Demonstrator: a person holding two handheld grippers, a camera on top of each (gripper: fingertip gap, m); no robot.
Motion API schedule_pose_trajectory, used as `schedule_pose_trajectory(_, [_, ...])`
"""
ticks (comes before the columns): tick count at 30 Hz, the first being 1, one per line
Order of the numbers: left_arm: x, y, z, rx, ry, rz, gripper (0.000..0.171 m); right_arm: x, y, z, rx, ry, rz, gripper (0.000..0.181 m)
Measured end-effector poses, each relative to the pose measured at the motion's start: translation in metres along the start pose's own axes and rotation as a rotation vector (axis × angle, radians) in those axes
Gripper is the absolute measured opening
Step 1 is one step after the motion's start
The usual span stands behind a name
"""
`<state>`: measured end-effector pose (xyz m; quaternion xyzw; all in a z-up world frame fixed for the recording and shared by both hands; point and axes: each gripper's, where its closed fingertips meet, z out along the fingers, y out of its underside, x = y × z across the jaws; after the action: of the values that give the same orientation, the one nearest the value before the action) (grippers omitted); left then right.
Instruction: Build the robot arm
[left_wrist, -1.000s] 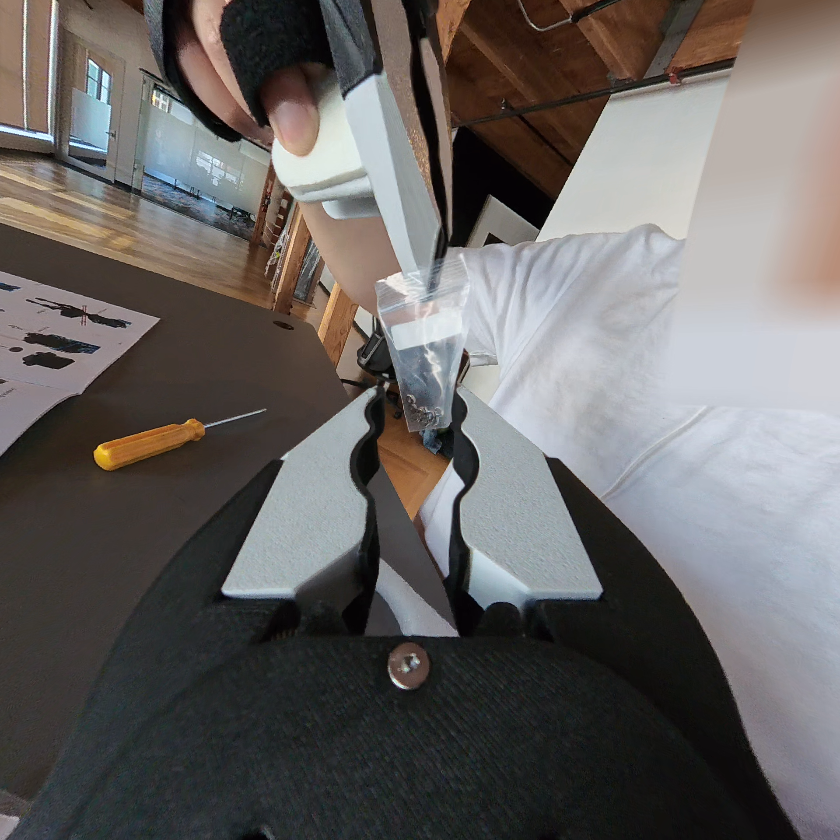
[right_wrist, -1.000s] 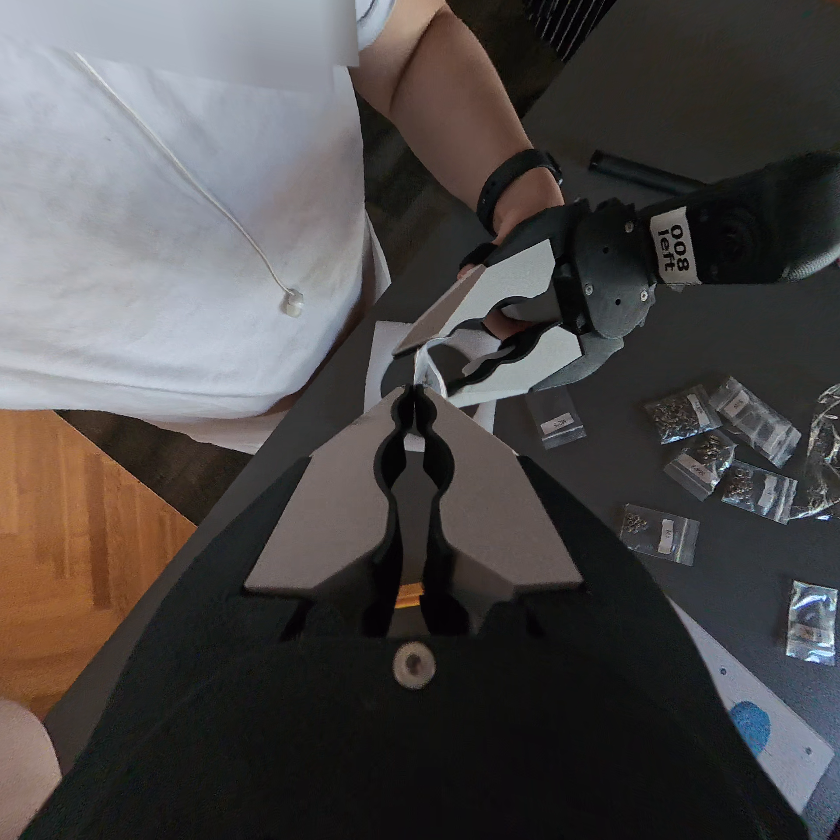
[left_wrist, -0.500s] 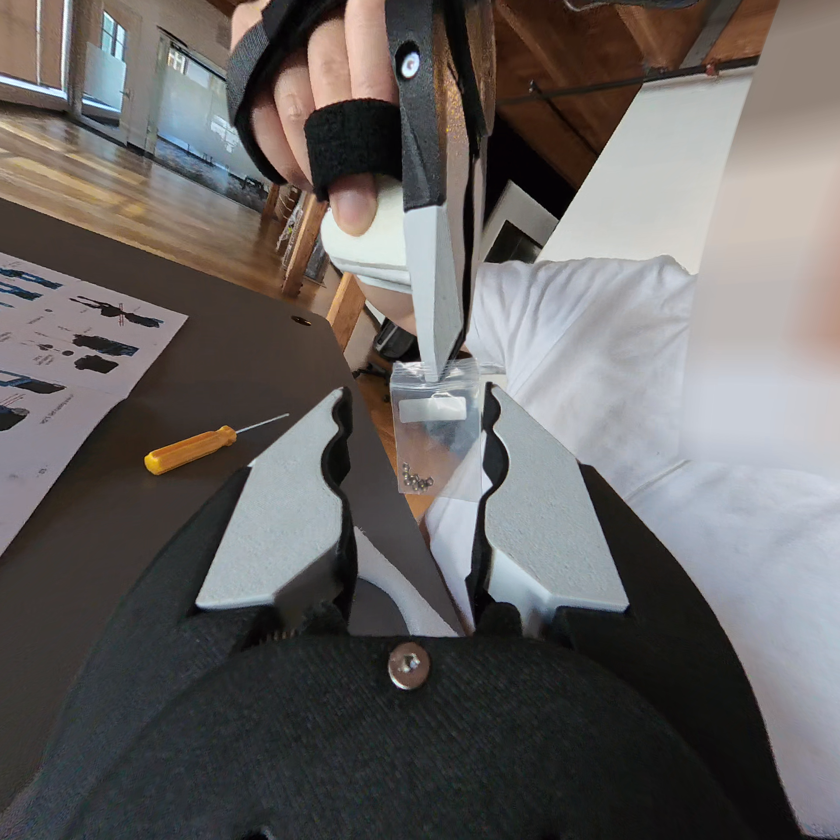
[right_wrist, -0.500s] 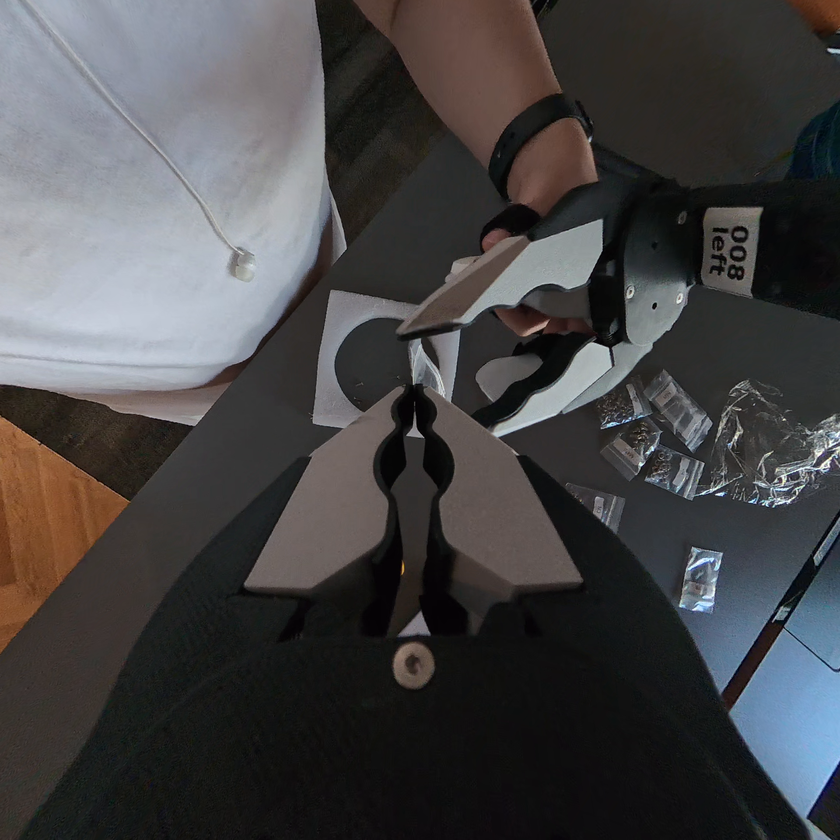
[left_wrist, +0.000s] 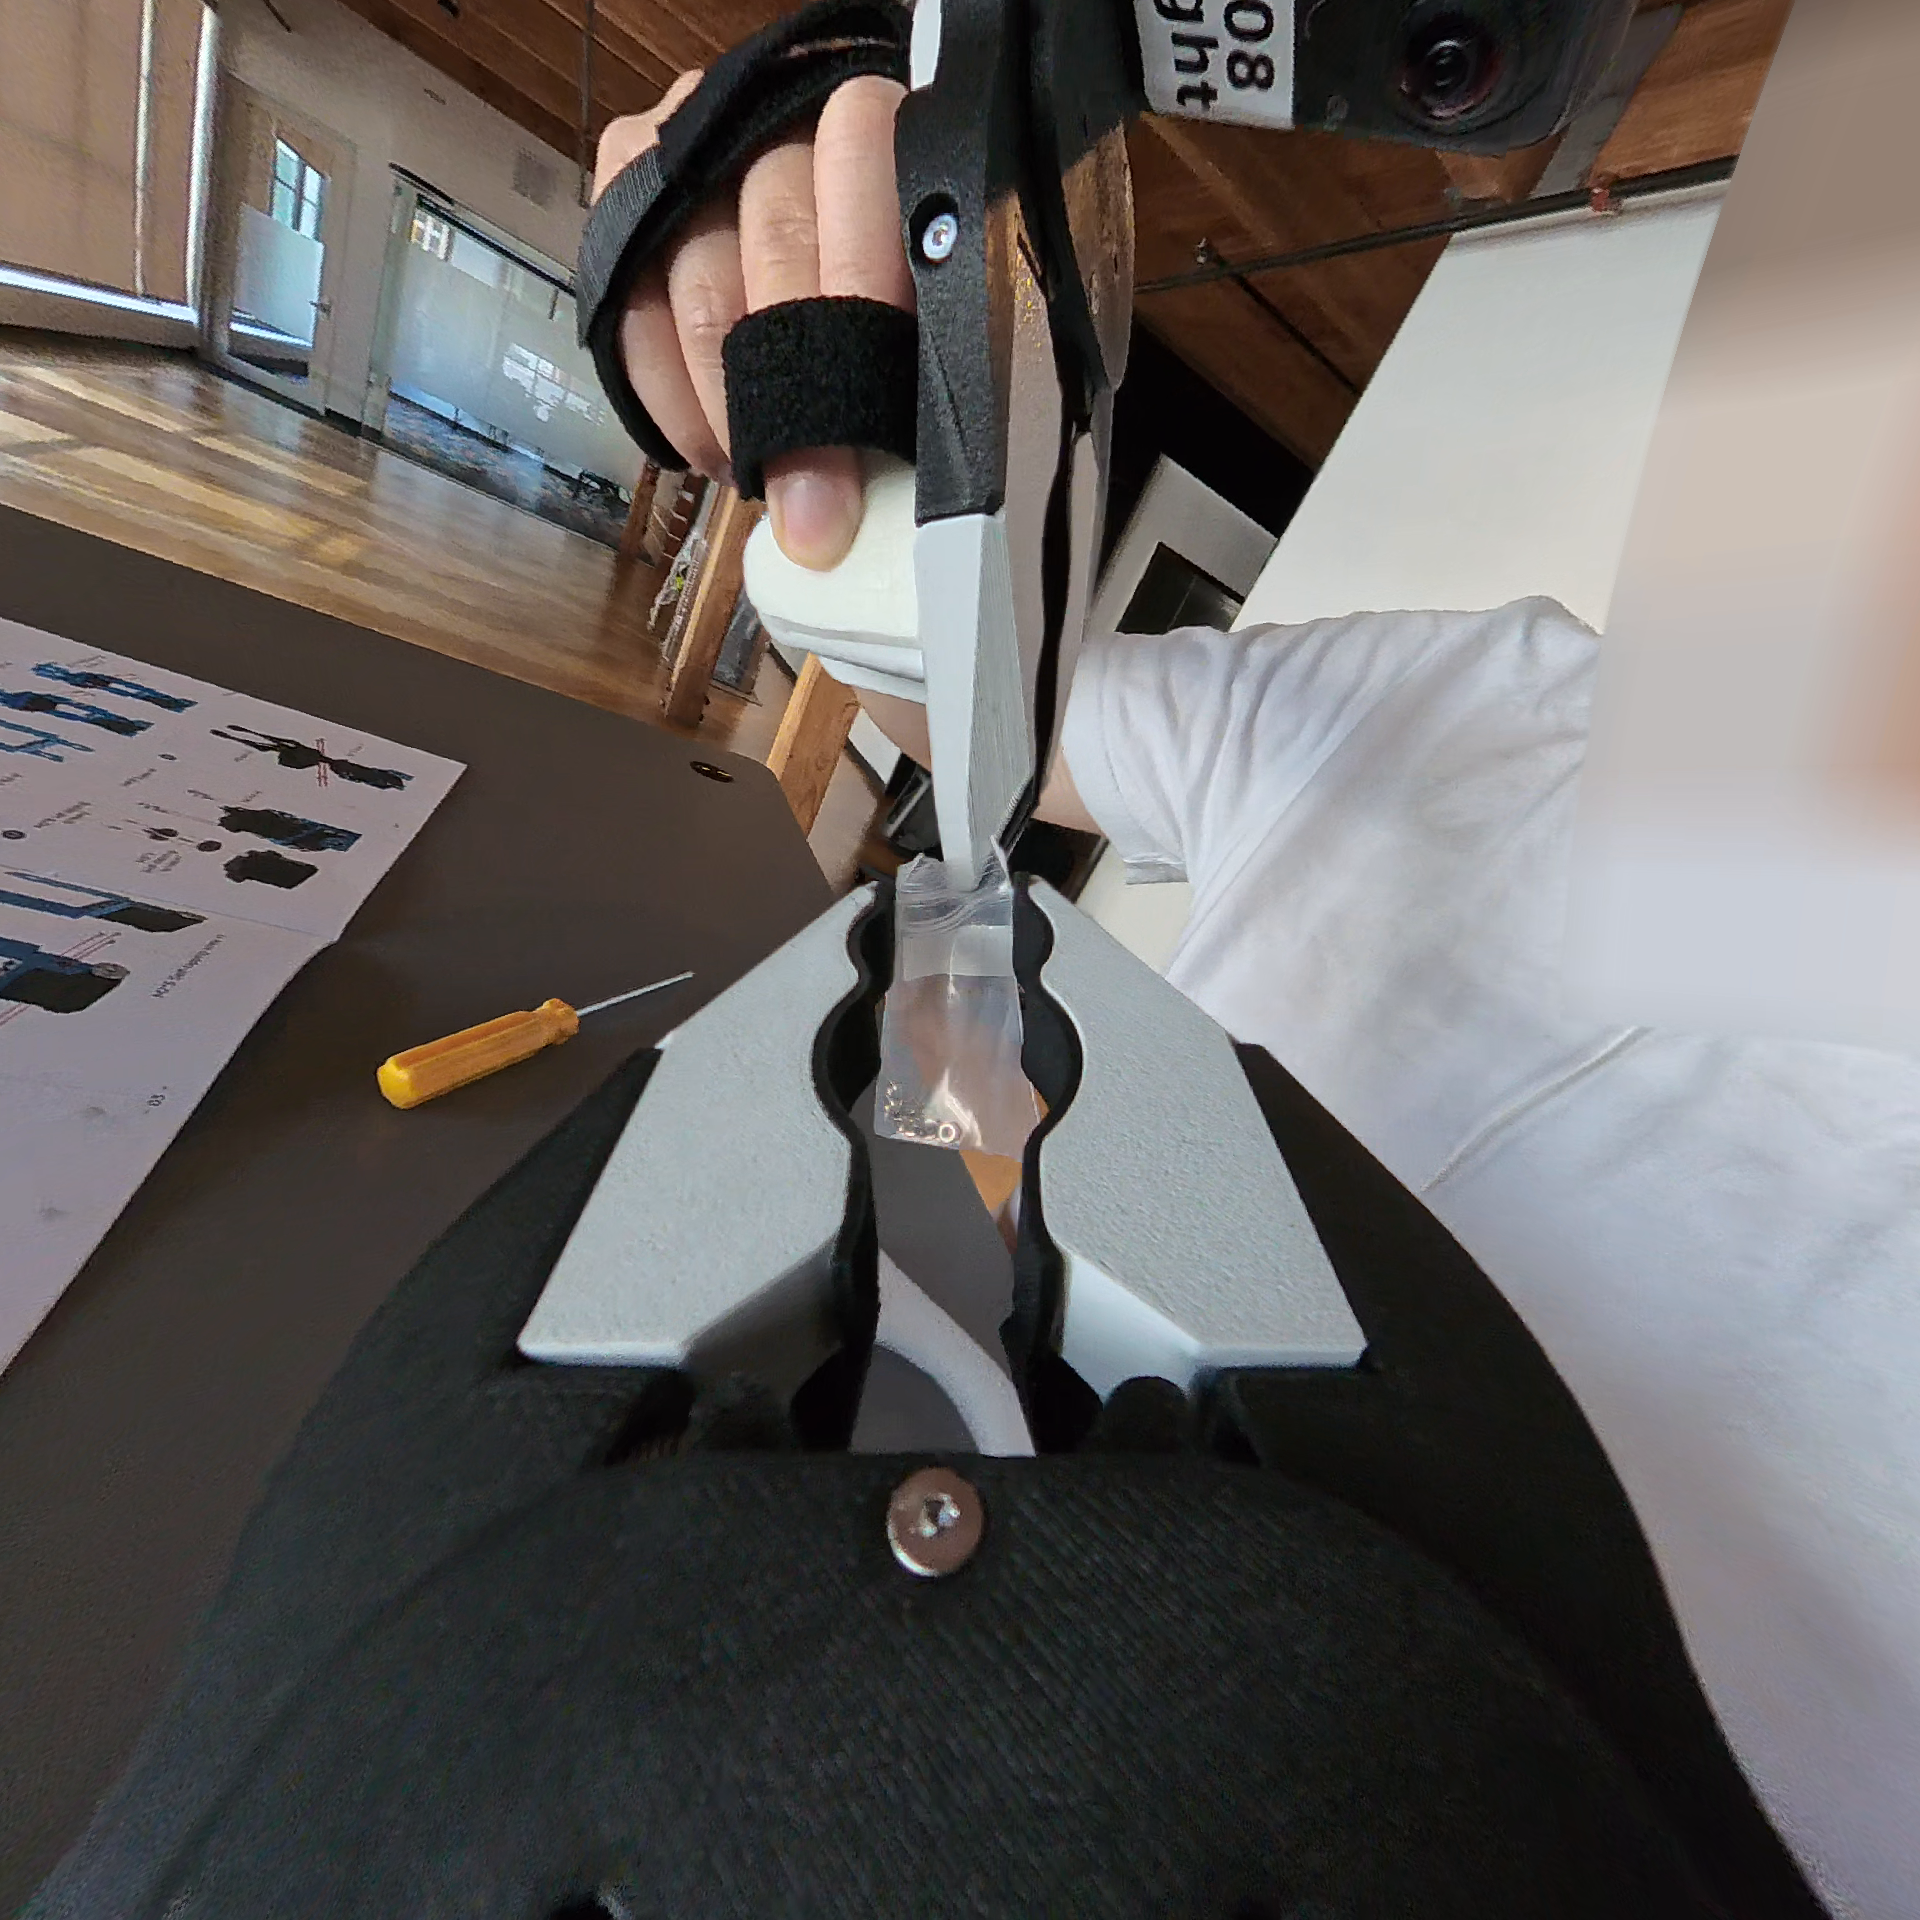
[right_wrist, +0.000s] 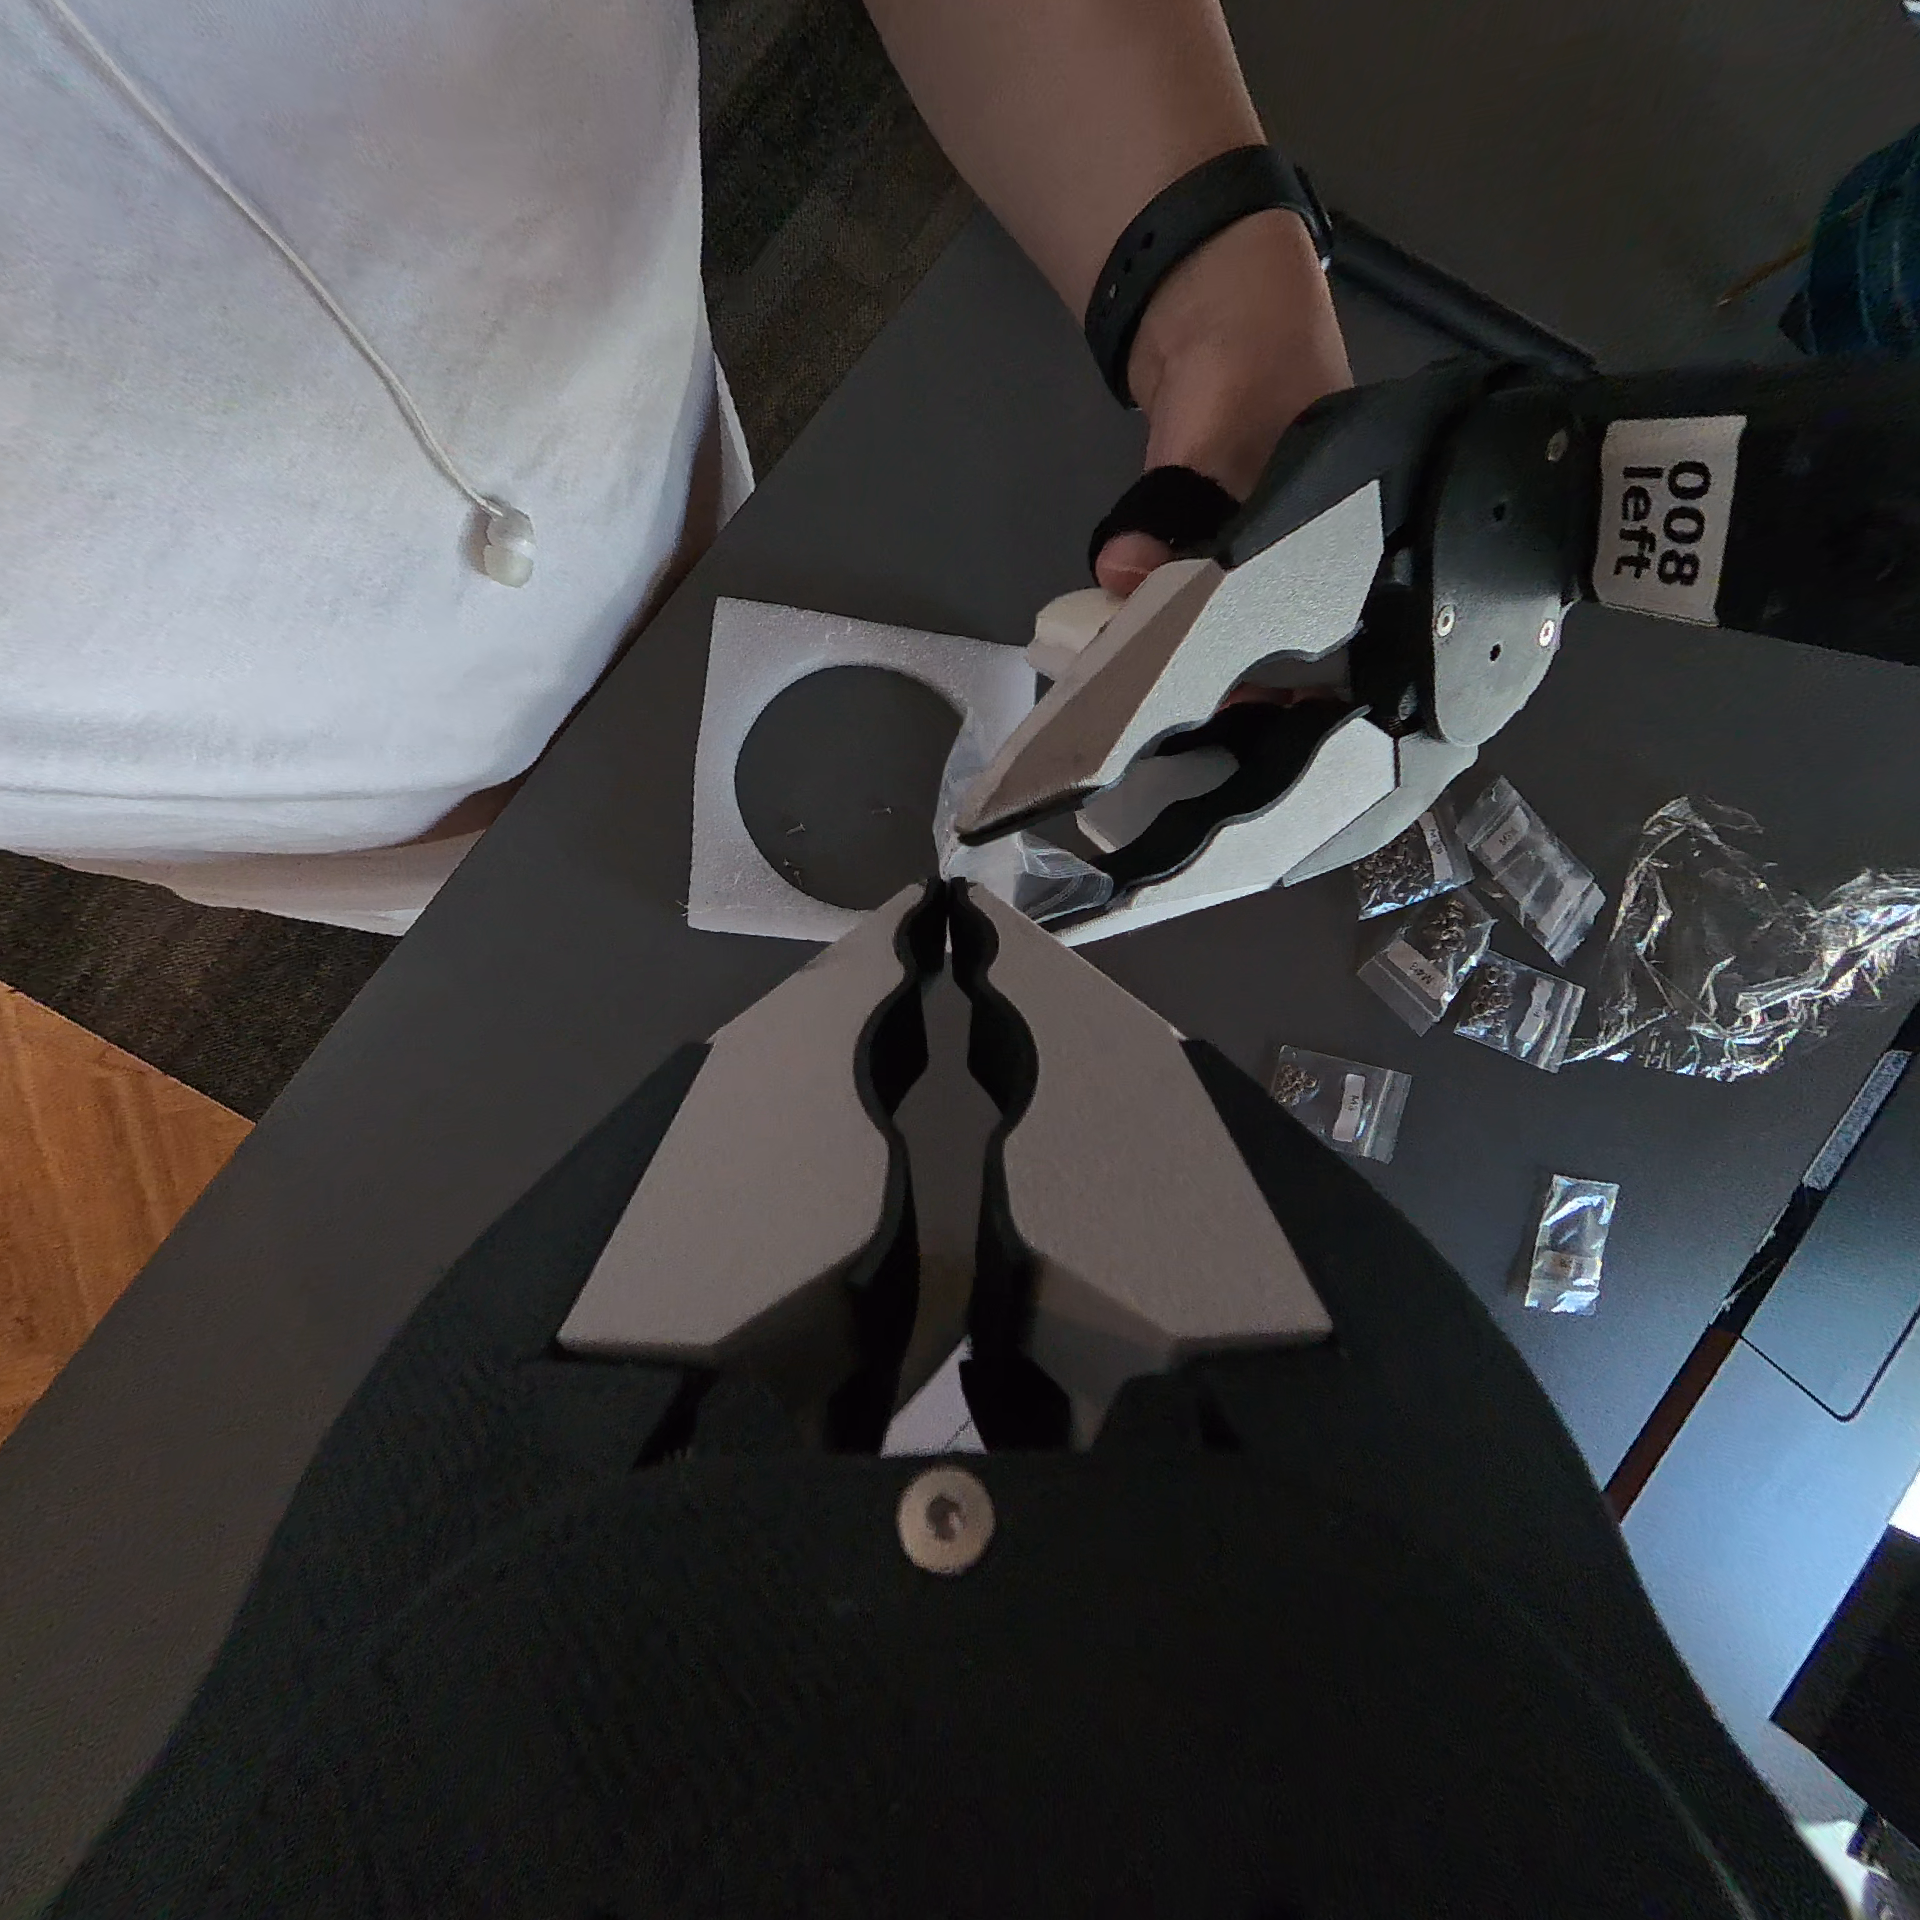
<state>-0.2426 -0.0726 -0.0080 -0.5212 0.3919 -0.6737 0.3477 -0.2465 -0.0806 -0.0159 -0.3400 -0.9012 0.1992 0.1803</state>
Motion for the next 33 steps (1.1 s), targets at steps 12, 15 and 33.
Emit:
schedule_pose_trajectory(12, [-0.030, -0.011, -0.014, 0.139, -0.161, -0.026, 0.005, 0.028, 0.026, 0.002, -0.014, 0.153, 0.095, 0.001])
schedule_pose_trajectory(15, [-0.036, -0.018, -0.020, 0.195, -0.179, -0.051, 0.005, 0.039, 0.027, -0.003, 0.043, 0.210, 0.137, 0.007])
schedule_pose_trajectory(33, [-0.064, -0.038, -0.030, 0.331, -0.526, 0.098, 0.004, 0.075, 0.060, 0.023, 1.027, 0.658, 1.206, 0.073])
